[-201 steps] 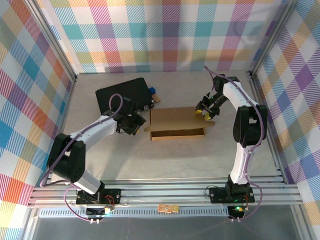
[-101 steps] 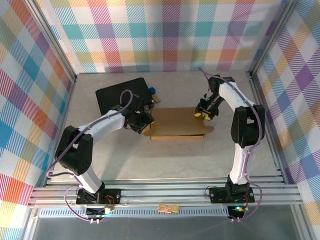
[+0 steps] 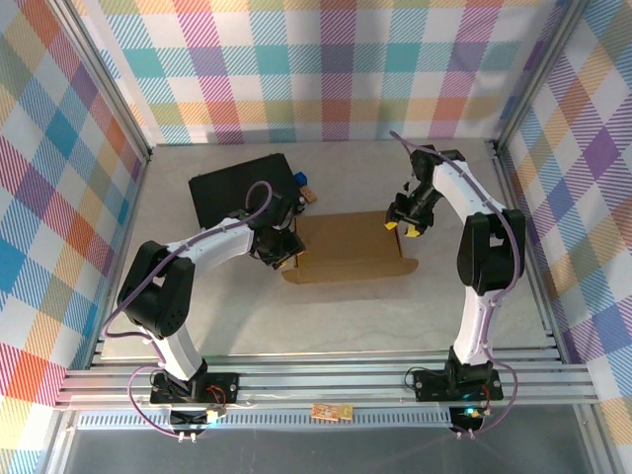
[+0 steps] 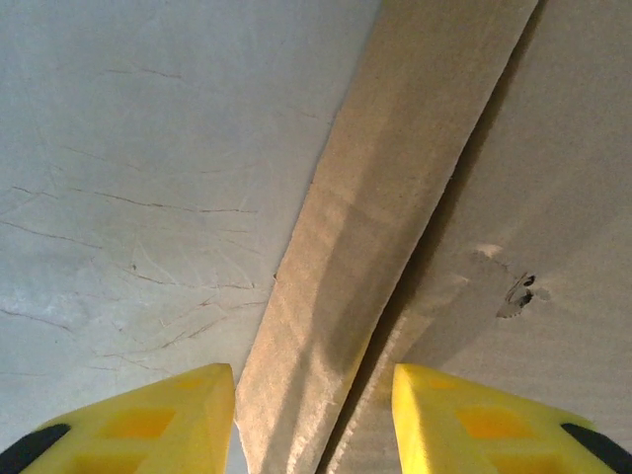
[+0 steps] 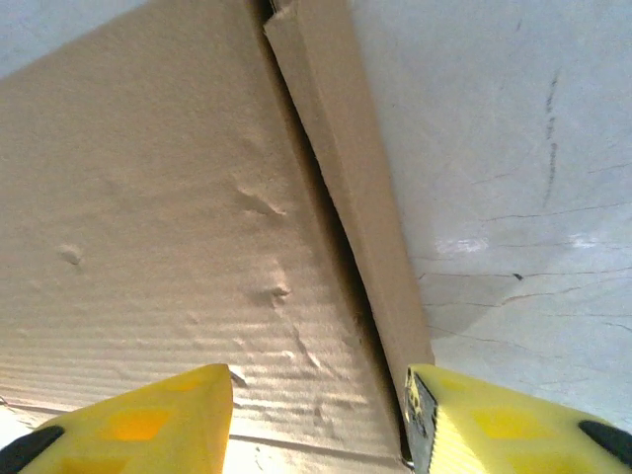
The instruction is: Fold the paper box
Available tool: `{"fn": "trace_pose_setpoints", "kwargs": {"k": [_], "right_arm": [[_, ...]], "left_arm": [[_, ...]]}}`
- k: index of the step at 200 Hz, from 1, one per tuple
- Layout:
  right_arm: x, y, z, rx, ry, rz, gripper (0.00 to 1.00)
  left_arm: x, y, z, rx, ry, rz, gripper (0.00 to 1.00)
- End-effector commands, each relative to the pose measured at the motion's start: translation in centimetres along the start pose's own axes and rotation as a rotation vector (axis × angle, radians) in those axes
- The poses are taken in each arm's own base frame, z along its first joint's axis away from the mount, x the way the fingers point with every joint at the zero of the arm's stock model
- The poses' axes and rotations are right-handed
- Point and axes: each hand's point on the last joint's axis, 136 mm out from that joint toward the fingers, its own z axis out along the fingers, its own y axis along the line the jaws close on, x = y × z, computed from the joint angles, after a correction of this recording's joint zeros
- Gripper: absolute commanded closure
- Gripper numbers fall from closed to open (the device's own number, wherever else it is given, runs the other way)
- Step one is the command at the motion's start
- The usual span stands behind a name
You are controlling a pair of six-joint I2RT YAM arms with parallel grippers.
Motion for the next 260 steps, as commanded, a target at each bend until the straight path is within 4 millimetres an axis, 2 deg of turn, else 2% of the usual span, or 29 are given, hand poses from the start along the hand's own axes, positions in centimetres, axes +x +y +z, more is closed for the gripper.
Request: {"fn": "trace_pose_setpoints", "kwargs": {"k": [1,41,85,110,165,192,223,260], "right_arm": [[0.2,0.2,-3.8,0.012,-0.094,-0.004,0.50],[1.7,-1.2,-5.4,-0.024,-0.173,0.024,0.49],[5.7,-1.3,-3.9,-0.146,-0.181,0.056,0.48],[6.9,-1.4,-3.0,-0.188,-0.171,0.099,0.47],[4.1,-1.2,-1.7,-0.209,-0.129,0.123,0.47],[3.8,-2.3,-0.5,-0.145,-0.097,0.131,0.49],[3.2,-3.8,-0.3,-0.116,-0.123,0.143,0.48],[0.5,-2.8,-0.2,-0.275,-0.154,0.128,0.38]], "left_arm": [[0.8,1.5,0.6,-0.064,0.016,0.027,0.58],[0.4,0.5,-0.3,-0.019,-0.012,0.062,0.58],[-0.5,-0.8,-3.1,0.039,-0.093,0.170,0.46],[-1.1,-1.0,-4.2,0.053,-0.121,0.215,0.42],[-2.5,-1.6,-1.2,0.082,-0.087,0.240,0.47],[-2.8,-1.8,-0.1,0.085,-0.090,0.245,0.45],[-2.3,-0.3,1.3,0.043,-0.065,0.240,0.49],[-1.5,1.4,1.8,0.020,-0.061,0.252,0.64]]}}
